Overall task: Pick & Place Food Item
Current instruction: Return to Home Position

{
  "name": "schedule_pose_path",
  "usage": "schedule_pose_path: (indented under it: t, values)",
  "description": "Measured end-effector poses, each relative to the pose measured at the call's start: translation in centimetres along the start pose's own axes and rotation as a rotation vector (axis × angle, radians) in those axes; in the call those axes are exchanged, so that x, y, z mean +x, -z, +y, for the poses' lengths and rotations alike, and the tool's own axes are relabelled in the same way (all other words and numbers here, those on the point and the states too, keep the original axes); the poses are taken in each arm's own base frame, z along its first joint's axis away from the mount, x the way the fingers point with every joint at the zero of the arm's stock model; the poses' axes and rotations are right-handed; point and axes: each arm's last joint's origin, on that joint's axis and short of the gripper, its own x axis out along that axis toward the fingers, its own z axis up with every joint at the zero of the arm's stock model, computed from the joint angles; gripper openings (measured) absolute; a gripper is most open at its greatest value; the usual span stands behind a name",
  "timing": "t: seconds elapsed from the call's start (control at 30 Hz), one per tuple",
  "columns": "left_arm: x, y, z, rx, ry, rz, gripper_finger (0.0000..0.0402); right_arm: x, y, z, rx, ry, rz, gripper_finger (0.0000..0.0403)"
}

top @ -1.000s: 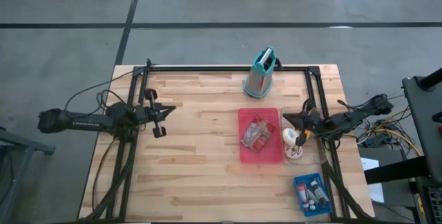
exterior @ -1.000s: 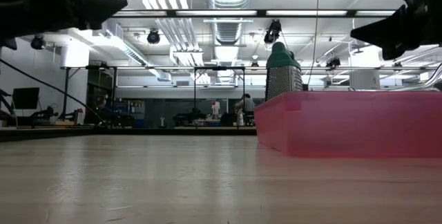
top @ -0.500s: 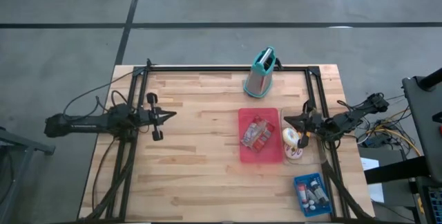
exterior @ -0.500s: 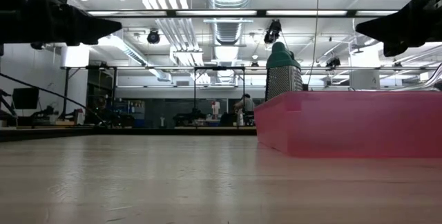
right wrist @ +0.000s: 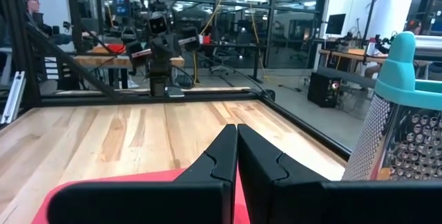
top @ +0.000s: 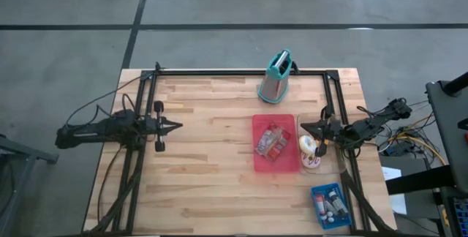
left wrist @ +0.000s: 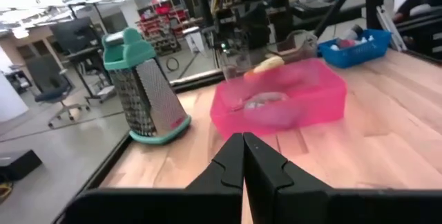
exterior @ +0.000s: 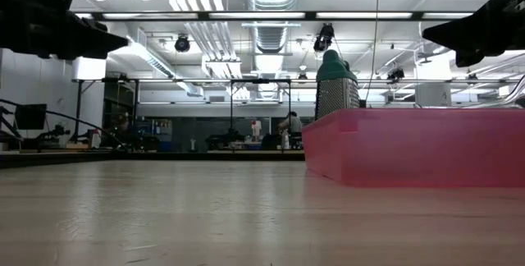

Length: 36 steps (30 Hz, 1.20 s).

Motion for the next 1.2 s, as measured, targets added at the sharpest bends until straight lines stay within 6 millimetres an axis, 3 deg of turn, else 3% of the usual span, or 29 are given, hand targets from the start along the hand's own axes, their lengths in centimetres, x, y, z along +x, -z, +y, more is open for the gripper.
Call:
schedule_pose_path:
  t: [0.9, 1.03, 1.2]
  values:
    - [0.01, 0.38, -0.13, -0.033, 0.012, 0.030, 0.0005, 0.03, 0.18, 0.04, -0.047, -0.003, 0.015, 0.0008]
    - [0.02, 0.36, -0.18, -0.350, 0.024, 0.027, 0.0005, 0.04, 0.20, 0.06, -0.049, -0.004, 0.017, 0.0008]
    - [0.03, 0.23, -0.11, -0.333, 0.014, 0.013, 0.0005, 0.04, 0.20, 0.06, -0.048, -0.004, 0.017, 0.0008]
